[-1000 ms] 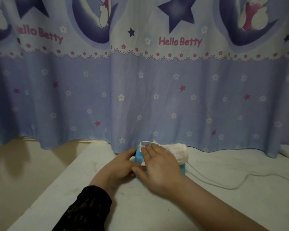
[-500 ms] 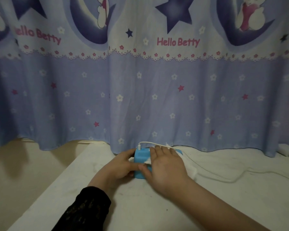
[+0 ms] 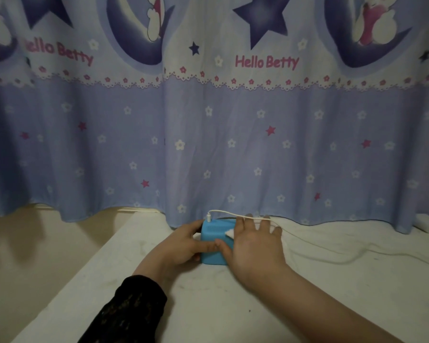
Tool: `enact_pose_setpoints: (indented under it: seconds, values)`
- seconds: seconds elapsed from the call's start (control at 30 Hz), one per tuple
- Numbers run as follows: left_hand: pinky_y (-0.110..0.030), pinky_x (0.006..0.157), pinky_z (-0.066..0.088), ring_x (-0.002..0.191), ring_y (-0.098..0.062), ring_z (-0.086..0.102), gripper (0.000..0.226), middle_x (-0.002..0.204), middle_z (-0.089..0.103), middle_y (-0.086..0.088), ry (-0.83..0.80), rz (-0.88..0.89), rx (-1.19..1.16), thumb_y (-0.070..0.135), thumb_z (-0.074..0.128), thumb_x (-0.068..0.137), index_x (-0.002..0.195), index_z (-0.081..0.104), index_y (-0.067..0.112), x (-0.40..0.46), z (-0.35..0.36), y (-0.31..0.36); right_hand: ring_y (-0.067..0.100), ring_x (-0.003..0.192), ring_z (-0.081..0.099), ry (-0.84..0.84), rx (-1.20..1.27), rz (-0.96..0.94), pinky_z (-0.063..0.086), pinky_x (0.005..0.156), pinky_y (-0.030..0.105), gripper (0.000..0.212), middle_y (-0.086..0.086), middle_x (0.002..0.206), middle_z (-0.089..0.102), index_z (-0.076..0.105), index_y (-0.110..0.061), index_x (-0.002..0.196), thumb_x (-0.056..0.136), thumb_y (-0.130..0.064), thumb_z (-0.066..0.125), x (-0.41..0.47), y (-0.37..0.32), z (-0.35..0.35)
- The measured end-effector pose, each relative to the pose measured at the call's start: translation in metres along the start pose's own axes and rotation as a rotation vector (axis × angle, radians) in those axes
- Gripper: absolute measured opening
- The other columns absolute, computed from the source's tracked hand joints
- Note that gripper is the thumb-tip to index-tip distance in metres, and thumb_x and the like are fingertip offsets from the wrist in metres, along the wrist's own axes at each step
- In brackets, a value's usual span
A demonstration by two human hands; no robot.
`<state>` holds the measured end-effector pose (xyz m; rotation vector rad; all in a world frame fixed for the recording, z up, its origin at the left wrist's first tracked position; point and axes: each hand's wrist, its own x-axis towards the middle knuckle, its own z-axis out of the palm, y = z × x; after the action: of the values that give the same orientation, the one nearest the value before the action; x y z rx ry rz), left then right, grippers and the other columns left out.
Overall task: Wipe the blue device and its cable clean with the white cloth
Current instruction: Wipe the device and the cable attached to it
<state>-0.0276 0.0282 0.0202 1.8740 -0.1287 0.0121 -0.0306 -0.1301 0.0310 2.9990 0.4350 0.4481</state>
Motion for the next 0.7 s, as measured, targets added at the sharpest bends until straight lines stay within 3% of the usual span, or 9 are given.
enact_pose_setpoints:
  seconds: [0.1, 0.2, 0.27, 0.33, 0.4, 0.43, 0.53, 0.6, 0.7]
  values:
    - [-0.012, 0.044, 0.042, 0.053, 0.005, 0.058, 0.045, 0.09, 0.066, 0.003, 0.016, 0.005, 0.021, 0.004, 0.069, 0.08, 0.121, 0.057, 0.016, 0.001, 0.0, -0.001, 0.046, 0.127, 0.031, 0.015, 0.001, 0.025, 0.027, 0.102, 0.058, 0.076, 0.023, 0.143, 0.035, 0.026, -0.002, 0.142, 0.092, -0.058, 0.021, -0.007, -0.008, -0.002]
    - [-0.014, 0.044, 0.042, 0.05, 0.002, 0.057, 0.045, 0.087, 0.064, 0.0, 0.016, 0.004, 0.025, 0.001, 0.066, 0.08, 0.123, 0.056, 0.012, 0.002, 0.0, -0.002, 0.038, 0.088, 0.062, 0.099, 0.038, -0.104, 0.051, 0.081, 0.049, 0.073, 0.019, 0.1, 0.069, 0.066, -0.003, 0.109, 0.079, -0.058, 0.028, -0.007, -0.015, 0.008]
    - [-0.012, 0.043, 0.041, 0.049, 0.003, 0.056, 0.045, 0.085, 0.064, 0.002, 0.015, 0.006, 0.021, -0.001, 0.065, 0.08, 0.122, 0.056, 0.012, 0.001, 0.0, -0.002, 0.036, 0.08, 0.066, 0.109, 0.078, -0.095, 0.054, 0.075, 0.047, 0.072, 0.016, 0.09, 0.071, 0.07, -0.004, 0.101, 0.076, -0.058, 0.029, -0.006, -0.017, 0.004]
    - [-0.011, 0.043, 0.041, 0.05, 0.006, 0.057, 0.044, 0.087, 0.065, 0.004, 0.005, 0.014, 0.012, 0.0, 0.067, 0.08, 0.121, 0.057, 0.012, 0.0, 0.0, 0.0, 0.04, 0.096, 0.06, 0.065, 0.078, -0.016, 0.047, 0.088, 0.051, 0.074, 0.023, 0.107, 0.065, 0.059, 0.002, 0.118, 0.085, -0.056, 0.028, -0.007, -0.014, -0.001]
    - [-0.01, 0.044, 0.042, 0.053, 0.008, 0.058, 0.044, 0.091, 0.066, 0.004, -0.005, 0.017, 0.004, 0.004, 0.069, 0.079, 0.12, 0.058, 0.015, -0.001, 0.001, 0.001, 0.043, 0.119, 0.042, 0.047, -0.012, 0.037, 0.029, 0.104, 0.052, 0.077, 0.028, 0.132, 0.045, 0.031, 0.006, 0.137, 0.093, -0.056, 0.022, -0.004, -0.011, -0.001]
    - [-0.01, 0.044, 0.041, 0.053, 0.007, 0.058, 0.043, 0.091, 0.066, 0.004, -0.002, 0.017, 0.006, 0.006, 0.07, 0.079, 0.119, 0.058, 0.016, -0.001, 0.001, 0.002, 0.042, 0.121, 0.038, 0.055, -0.034, 0.038, 0.026, 0.105, 0.051, 0.078, 0.027, 0.136, 0.041, 0.026, 0.007, 0.138, 0.093, -0.057, 0.021, -0.005, -0.009, 0.0]
    - [-0.01, 0.044, 0.041, 0.049, 0.007, 0.056, 0.043, 0.087, 0.065, 0.004, 0.013, 0.016, 0.023, 0.001, 0.067, 0.08, 0.12, 0.057, 0.014, 0.001, 0.0, 0.0, 0.039, 0.113, 0.047, 0.137, -0.022, -0.043, 0.033, 0.103, 0.048, 0.078, 0.025, 0.126, 0.052, 0.038, 0.005, 0.134, 0.091, -0.057, 0.019, -0.008, -0.01, 0.0]
    - [-0.01, 0.045, 0.043, 0.052, 0.006, 0.058, 0.043, 0.088, 0.065, 0.001, 0.012, 0.008, 0.012, -0.001, 0.065, 0.081, 0.121, 0.056, 0.012, 0.001, 0.0, 0.0, 0.037, 0.124, 0.038, 0.133, 0.046, -0.181, 0.024, 0.109, 0.047, 0.077, 0.022, 0.138, 0.041, 0.025, 0.003, 0.141, 0.092, -0.056, 0.022, -0.007, -0.009, 0.003]
    - [-0.012, 0.046, 0.044, 0.056, 0.004, 0.061, 0.044, 0.09, 0.066, 0.001, 0.004, -0.008, -0.002, 0.001, 0.067, 0.08, 0.121, 0.057, 0.013, 0.002, -0.001, -0.001, 0.039, 0.129, 0.03, 0.051, 0.018, -0.112, 0.016, 0.112, 0.049, 0.077, 0.022, 0.144, 0.031, 0.014, 0.003, 0.143, 0.093, -0.055, 0.026, -0.007, -0.007, -0.001]
